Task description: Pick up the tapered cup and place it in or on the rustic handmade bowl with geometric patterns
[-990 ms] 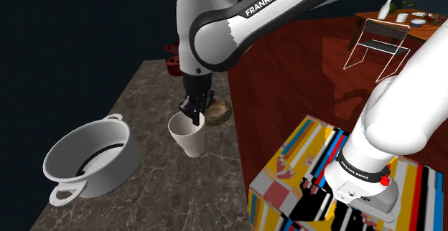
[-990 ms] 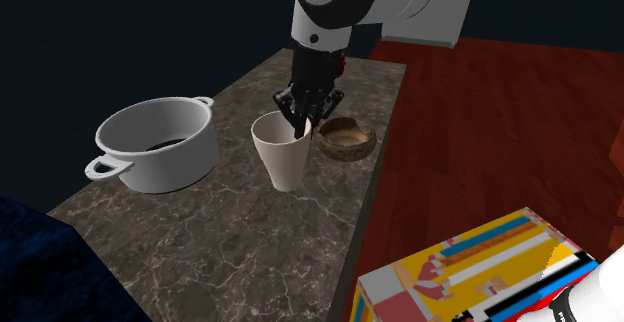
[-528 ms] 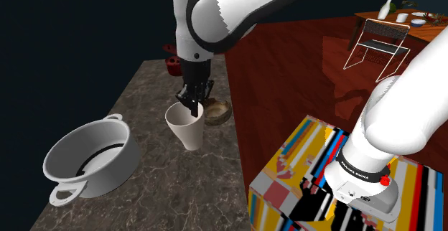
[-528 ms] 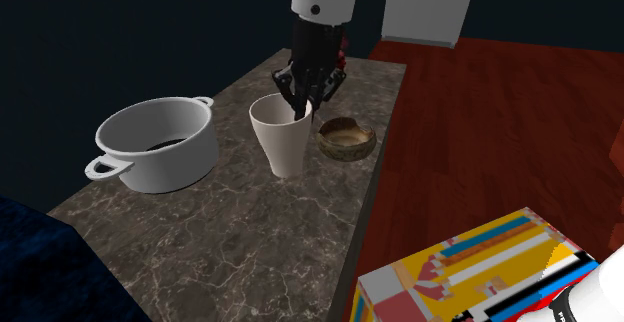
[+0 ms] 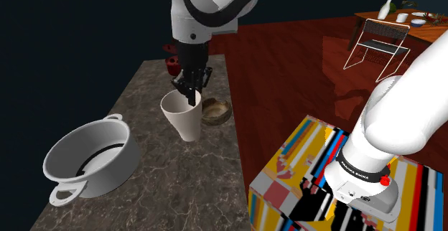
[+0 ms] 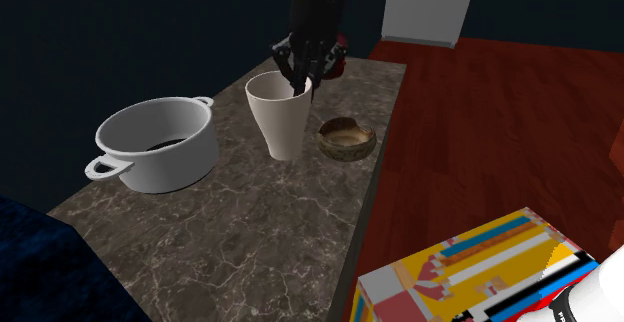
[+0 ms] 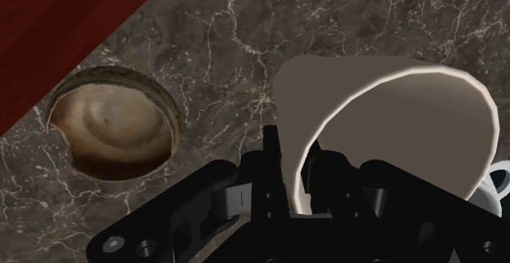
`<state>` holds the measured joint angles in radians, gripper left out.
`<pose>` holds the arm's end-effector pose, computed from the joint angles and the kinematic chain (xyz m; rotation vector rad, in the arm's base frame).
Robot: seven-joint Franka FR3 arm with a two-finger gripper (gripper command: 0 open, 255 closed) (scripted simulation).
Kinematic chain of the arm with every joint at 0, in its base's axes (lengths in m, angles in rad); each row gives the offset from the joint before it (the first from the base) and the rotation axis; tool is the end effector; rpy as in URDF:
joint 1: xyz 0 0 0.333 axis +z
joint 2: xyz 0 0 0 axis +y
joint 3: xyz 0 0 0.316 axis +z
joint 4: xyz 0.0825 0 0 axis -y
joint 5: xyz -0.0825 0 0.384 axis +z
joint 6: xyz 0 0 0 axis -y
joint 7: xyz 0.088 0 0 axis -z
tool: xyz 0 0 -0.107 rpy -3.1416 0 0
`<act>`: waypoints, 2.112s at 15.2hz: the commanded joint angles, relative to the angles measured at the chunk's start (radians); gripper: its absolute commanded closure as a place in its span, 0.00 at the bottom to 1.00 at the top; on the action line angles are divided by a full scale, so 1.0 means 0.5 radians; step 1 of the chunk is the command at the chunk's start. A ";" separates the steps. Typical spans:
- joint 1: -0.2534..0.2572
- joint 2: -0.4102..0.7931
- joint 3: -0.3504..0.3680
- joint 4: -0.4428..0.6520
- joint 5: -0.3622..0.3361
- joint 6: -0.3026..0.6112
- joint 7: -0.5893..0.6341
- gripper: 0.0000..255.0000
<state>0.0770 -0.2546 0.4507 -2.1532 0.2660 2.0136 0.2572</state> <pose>0.4139 0.2740 0.5050 -2.9701 -0.2378 -0.0556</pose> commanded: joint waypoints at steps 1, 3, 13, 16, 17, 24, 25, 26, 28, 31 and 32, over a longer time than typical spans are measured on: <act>-0.002 -0.011 -0.006 0.047 -0.003 -0.057 0.007 1.00; -0.004 -0.018 -0.011 0.093 -0.006 -0.110 0.013 1.00; -0.154 -0.027 -0.280 0.206 -0.051 -0.308 -0.350 1.00; -0.213 0.007 -0.370 0.272 -0.078 -0.368 -0.478 1.00; -0.232 0.022 -0.399 0.299 -0.088 -0.388 -0.520 1.00; -0.315 0.110 -0.516 0.361 -0.124 -0.399 -0.708 1.00; -0.315 0.110 -0.515 0.334 -0.122 -0.372 -0.712 1.00; -0.314 0.111 -0.514 0.308 -0.121 -0.346 -0.716 1.00; -0.313 0.113 -0.512 0.257 -0.117 -0.293 -0.723 1.00; -0.311 0.120 -0.508 0.184 -0.113 -0.214 -0.735 1.00; -0.310 0.123 -0.507 0.160 -0.111 -0.187 -0.739 1.00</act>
<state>-0.0781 -0.1898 0.1975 -2.0559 0.2086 1.9054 -0.1084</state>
